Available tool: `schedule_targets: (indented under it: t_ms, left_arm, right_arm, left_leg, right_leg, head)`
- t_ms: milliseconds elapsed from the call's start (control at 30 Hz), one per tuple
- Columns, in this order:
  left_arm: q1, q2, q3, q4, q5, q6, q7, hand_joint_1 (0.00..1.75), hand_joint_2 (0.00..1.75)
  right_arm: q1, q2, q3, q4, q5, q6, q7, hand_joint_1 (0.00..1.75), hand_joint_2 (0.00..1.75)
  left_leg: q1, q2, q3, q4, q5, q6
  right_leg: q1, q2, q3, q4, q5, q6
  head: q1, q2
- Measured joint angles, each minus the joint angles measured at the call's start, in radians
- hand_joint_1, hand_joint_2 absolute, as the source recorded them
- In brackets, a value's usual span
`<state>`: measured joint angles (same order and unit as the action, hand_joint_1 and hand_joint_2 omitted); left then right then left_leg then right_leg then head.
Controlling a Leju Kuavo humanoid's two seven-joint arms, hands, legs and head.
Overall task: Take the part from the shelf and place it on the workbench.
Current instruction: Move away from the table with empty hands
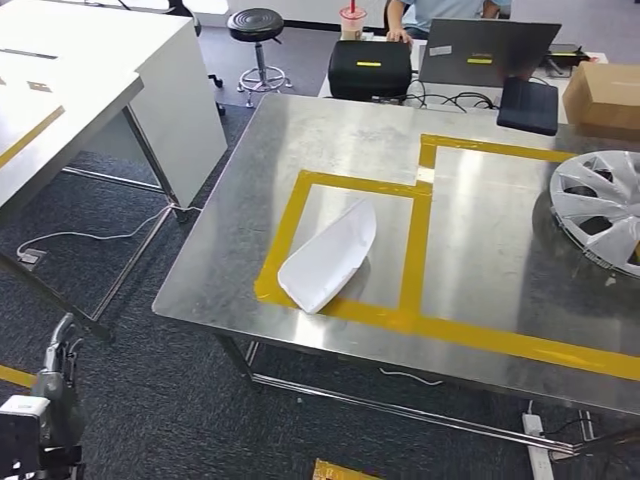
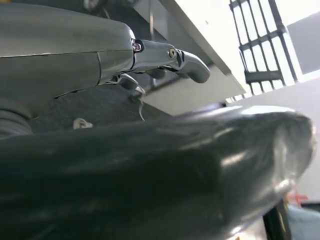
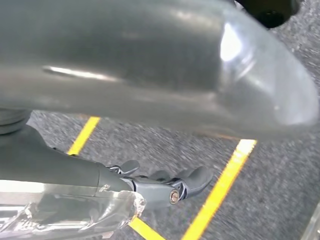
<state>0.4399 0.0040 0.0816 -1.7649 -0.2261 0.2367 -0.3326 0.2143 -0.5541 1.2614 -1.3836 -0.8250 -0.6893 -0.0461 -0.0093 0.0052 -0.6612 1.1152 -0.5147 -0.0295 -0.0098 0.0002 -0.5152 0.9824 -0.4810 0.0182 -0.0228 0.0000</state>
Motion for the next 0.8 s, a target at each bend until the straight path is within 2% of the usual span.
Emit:
schedule_targets:
  t_ms: [33, 67, 100, 133, 167, 200, 233, 267, 300, 333, 367, 400, 433, 467, 533, 567, 600, 633, 667, 700, 733, 767, 800]
  left_arm:
    - [0.0, -0.023, 0.038, 0.012, -0.004, -0.017, -0.001, 0.0, 0.0]
    - [-0.002, -0.044, 0.068, 0.023, -0.004, -0.035, 0.005, 0.0, 0.0]
    - [-0.007, -0.071, 0.104, 0.037, 0.003, -0.068, 0.022, 0.0, 0.0]
    - [-0.015, -0.1, 0.144, 0.053, 0.014, -0.109, 0.042, 0.0, 0.0]
    - [-0.026, -0.132, 0.198, 0.074, 0.028, -0.163, 0.063, 0.0, 0.0]
    - [-0.039, -0.165, 0.261, 0.097, 0.039, -0.215, 0.079, 0.0, 0.0]
    - [-0.051, -0.193, 0.319, 0.12, 0.043, -0.253, 0.087, 0.0, 0.0]
    - [-0.061, -0.218, 0.377, 0.145, 0.039, -0.281, 0.09, 0.0, 0.0]
    - [-0.069, -0.239, 0.424, 0.17, 0.028, -0.294, 0.092, 0.0, 0.0]
    - [-0.077, -0.256, 0.465, 0.197, 0.01, -0.302, 0.093, 0.0, 0.0]
    - [-0.082, -0.272, 0.505, 0.226, -0.012, -0.306, 0.096, 0.0, 0.0]
    - [-0.087, -0.285, 0.539, 0.253, -0.031, -0.309, 0.098, 0.0, 0.0]
    - [-0.092, -0.297, 0.568, 0.278, -0.047, -0.311, 0.1, 0.0, 0.0]
    - [-0.096, -0.308, 0.592, 0.3, -0.057, -0.312, 0.101, 0.0, 0.0]
    - [-0.106, -0.323, 0.631, 0.344, -0.073, -0.31, 0.108, 0.0, 0.0]
    - [-0.11, -0.33, 0.646, 0.368, -0.079, -0.305, 0.113, 0.0, 0.0]
    - [-0.112, -0.335, 0.657, 0.391, -0.084, -0.299, 0.117, 0.0, 0.0]
    - [-0.112, -0.34, 0.665, 0.412, -0.086, -0.292, 0.119, 0.0, 0.0]
    - [-0.112, -0.344, 0.668, 0.426, -0.087, -0.287, 0.12, 0.0, 0.0]
    - [-0.112, -0.348, 0.67, 0.439, -0.087, -0.282, 0.12, 0.0, 0.0]
    - [-0.113, -0.351, 0.672, 0.449, -0.086, -0.279, 0.12, 0.0, 0.0]
    - [-0.114, -0.353, 0.673, 0.456, -0.084, -0.276, 0.12, 0.0, 0.0]
    - [-0.114, -0.355, 0.674, 0.462, -0.078, -0.271, 0.122, 0.0, 0.0]
  right_arm:
    - [0.009, 0.0, -0.011, -0.007, 0.011, 0.0, 0.007, 0.0, 0.0]
    - [0.017, 0.0, -0.021, -0.012, 0.017, 0.0, 0.012, 0.0, 0.0]
    - [0.024, 0.0, -0.032, -0.017, 0.022, 0.0, 0.013, 0.0, 0.0]
    - [0.032, 0.0, -0.043, -0.021, 0.025, 0.0, 0.011, 0.0, 0.0]
    - [0.04, 0.0, -0.056, -0.025, 0.027, 0.0, 0.004, 0.0, 0.0]
    - [0.047, 0.001, -0.07, -0.028, 0.027, 0.0, -0.008, 0.0, 0.0]
    - [0.056, 0.001, -0.084, -0.031, 0.026, 0.0, -0.022, 0.0, 0.0]
    - [0.063, 0.002, -0.1, -0.034, 0.026, 0.0, -0.038, 0.0, 0.0]
    - [0.071, 0.002, -0.116, -0.037, 0.025, 0.0, -0.053, 0.0, 0.0]
    - [0.078, 0.003, -0.133, -0.04, 0.024, 0.0, -0.069, 0.0, 0.0]
    - [0.082, 0.003, -0.147, -0.042, 0.023, 0.0, -0.083, 0.0, 0.0]
    - [0.086, 0.004, -0.157, -0.043, 0.022, 0.0, -0.094, 0.0, 0.0]
    - [0.089, 0.004, -0.165, -0.043, 0.022, 0.0, -0.102, 0.0, 0.0]
    - [0.092, 0.004, -0.172, -0.043, 0.02, 0.0, -0.108, 0.0, 0.0]
    - [0.098, 0.005, -0.188, -0.043, 0.006, 0.0, -0.128, 0.0, 0.0]
    - [0.101, 0.005, -0.199, -0.044, -0.007, 0.0, -0.149, 0.0, 0.0]
    - [0.105, 0.006, -0.212, -0.044, -0.022, 0.0, -0.176, 0.0, 0.0]
    - [0.109, 0.007, -0.227, -0.045, -0.036, 0.0, -0.204, 0.0, 0.0]
    - [0.114, 0.008, -0.241, -0.046, -0.046, 0.0, -0.225, 0.0, 0.0]
    - [0.118, 0.008, -0.253, -0.048, -0.052, 0.0, -0.24, 0.0, 0.0]
    - [0.12, 0.008, -0.264, -0.051, -0.056, 0.0, -0.249, 0.0, 0.0]
    - [0.121, 0.009, -0.274, -0.054, -0.057, 0.0, -0.255, 0.0, 0.0]
    - [0.123, 0.009, -0.284, -0.058, -0.056, 0.0, -0.261, 0.0, 0.0]
  left_leg:
    - [0.004, -0.001, -0.017, 0.07, -0.051, -0.006]
    - [0.007, -0.001, -0.025, 0.126, -0.075, -0.009]
    - [0.01, -0.001, -0.019, 0.156, -0.075, -0.012]
    - [0.014, -0.001, 0.002, 0.153, -0.055, -0.014]
    - [0.017, -0.001, 0.041, 0.115, -0.026, -0.017]
    - [0.022, -0.002, 0.095, 0.051, -0.003, -0.02]
    - [0.026, -0.003, 0.155, -0.029, 0.003, -0.023]
    - [0.029, -0.006, 0.203, -0.097, -0.002, -0.02]
    - [0.028, -0.007, 0.233, -0.143, -0.011, -0.014]
    - [0.025, -0.009, 0.244, -0.166, -0.017, -0.004]
    - [0.022, -0.008, 0.237, -0.168, -0.014, 0.009]
    - [0.019, -0.005, 0.229, -0.168, -0.005, 0.02]
    - [0.018, -0.002, 0.219, -0.168, 0.005, 0.031]
    - [0.017, 0.0, 0.206, -0.169, 0.016, 0.04]
    - [0.012, 0.001, 0.177, -0.168, 0.04, 0.05]
    - [0.008, 0.001, 0.161, -0.166, 0.053, 0.052]
    - [0.004, 0.001, 0.143, -0.164, 0.065, 0.054]
    - [0.0, 0.002, 0.126, -0.16, 0.077, 0.055]
    - [-0.003, 0.003, 0.109, -0.156, 0.087, 0.055]
    - [-0.005, 0.003, 0.094, -0.151, 0.097, 0.054]
    - [-0.007, 0.003, 0.084, -0.147, 0.105, 0.052]
    - [-0.009, 0.003, 0.077, -0.144, 0.113, 0.05]
    - [-0.011, 0.003, 0.074, -0.142, 0.122, 0.046]
  right_leg:
    - [0.0, 0.0, -0.016, 0.0, 0.014, -0.001]
    - [-0.001, 0.0, -0.03, 0.001, 0.028, 0.0]
    - [-0.002, 0.0, -0.045, 0.002, 0.041, 0.003]
    - [-0.003, 0.0, -0.06, 0.003, 0.053, 0.006]
    - [-0.005, 0.0, -0.075, 0.004, 0.065, 0.012]
    - [-0.006, 0.001, -0.087, 0.006, 0.075, 0.018]
    - [-0.006, 0.003, -0.097, 0.009, 0.084, 0.025]
    - [-0.004, 0.004, -0.104, 0.013, 0.093, 0.033]
    - [-0.004, 0.005, -0.108, 0.013, 0.103, 0.039]
    - [-0.005, 0.006, -0.11, 0.011, 0.114, 0.046]
    - [-0.008, 0.007, -0.11, 0.006, 0.125, 0.052]
    - [-0.012, 0.007, -0.113, 0.006, 0.124, 0.057]
    - [-0.015, 0.007, -0.12, 0.019, 0.102, 0.061]
    - [-0.015, 0.006, -0.131, 0.054, 0.059, 0.063]
    - [-0.012, 0.005, -0.159, 0.175, -0.054, 0.062]
    - [-0.009, 0.005, -0.166, 0.238, -0.089, 0.06]
    - [-0.005, 0.005, -0.162, 0.282, -0.097, 0.057]
    - [-0.001, 0.005, -0.145, 0.296, -0.08, 0.053]
    - [0.003, 0.005, -0.109, 0.274, -0.05, 0.047]
    - [0.008, 0.005, -0.056, 0.217, -0.026, 0.04]
    - [0.012, 0.005, 0.003, 0.139, -0.022, 0.034]
    - [0.015, 0.004, 0.056, 0.062, -0.032, 0.029]
    - [0.017, 0.004, 0.089, 0.005, -0.049, 0.025]
  head:
    - [-0.002, 0.0]
    - [-0.002, 0.0]
    - [-0.002, 0.0]
    - [-0.002, 0.0]
    - [-0.002, 0.0]
    - [-0.002, 0.0]
    - [-0.004, 0.0]
    - [-0.004, 0.0]
    - [-0.005, 0.0]
    - [-0.005, 0.0]
    - [-0.005, 0.0]
    - [-0.004, 0.0]
    - [-0.003, 0.0]
    - [-0.001, 0.0]
    - [0.004, 0.0]
    - [0.006, 0.0]
    - [0.007, 0.0]
    - [0.007, 0.0]
    - [0.007, 0.0]
    - [0.007, 0.0]
    - [0.006, 0.0]
    - [0.006, 0.0]
    - [0.005, 0.0]
